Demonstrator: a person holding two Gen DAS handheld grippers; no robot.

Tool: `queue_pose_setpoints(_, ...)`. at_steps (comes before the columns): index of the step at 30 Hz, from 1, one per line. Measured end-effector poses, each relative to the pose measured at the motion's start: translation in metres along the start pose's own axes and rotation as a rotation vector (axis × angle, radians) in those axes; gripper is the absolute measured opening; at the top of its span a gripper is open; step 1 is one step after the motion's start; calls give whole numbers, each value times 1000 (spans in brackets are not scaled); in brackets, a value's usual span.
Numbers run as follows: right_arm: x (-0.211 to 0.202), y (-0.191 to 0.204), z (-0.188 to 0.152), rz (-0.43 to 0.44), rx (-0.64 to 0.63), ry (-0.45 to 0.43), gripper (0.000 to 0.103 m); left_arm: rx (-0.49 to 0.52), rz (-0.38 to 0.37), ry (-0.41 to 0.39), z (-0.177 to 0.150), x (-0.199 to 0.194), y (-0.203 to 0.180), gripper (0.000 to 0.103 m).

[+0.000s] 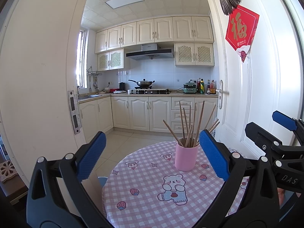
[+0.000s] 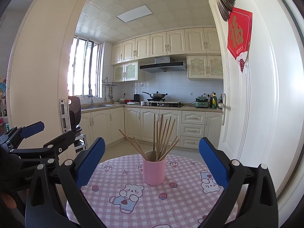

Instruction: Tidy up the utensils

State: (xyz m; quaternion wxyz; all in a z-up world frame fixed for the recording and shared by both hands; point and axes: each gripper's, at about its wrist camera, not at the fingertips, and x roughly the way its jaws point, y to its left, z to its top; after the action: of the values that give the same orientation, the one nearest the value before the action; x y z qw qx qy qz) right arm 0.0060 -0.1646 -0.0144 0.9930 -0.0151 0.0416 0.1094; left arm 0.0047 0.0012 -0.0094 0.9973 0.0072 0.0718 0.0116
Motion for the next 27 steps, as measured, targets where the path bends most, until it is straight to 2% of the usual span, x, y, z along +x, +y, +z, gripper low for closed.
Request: queue_pose_setpoints(27, 6, 3, -5, -3, 13, 24, 95, 3, 5, 25, -8, 10, -1, 97)
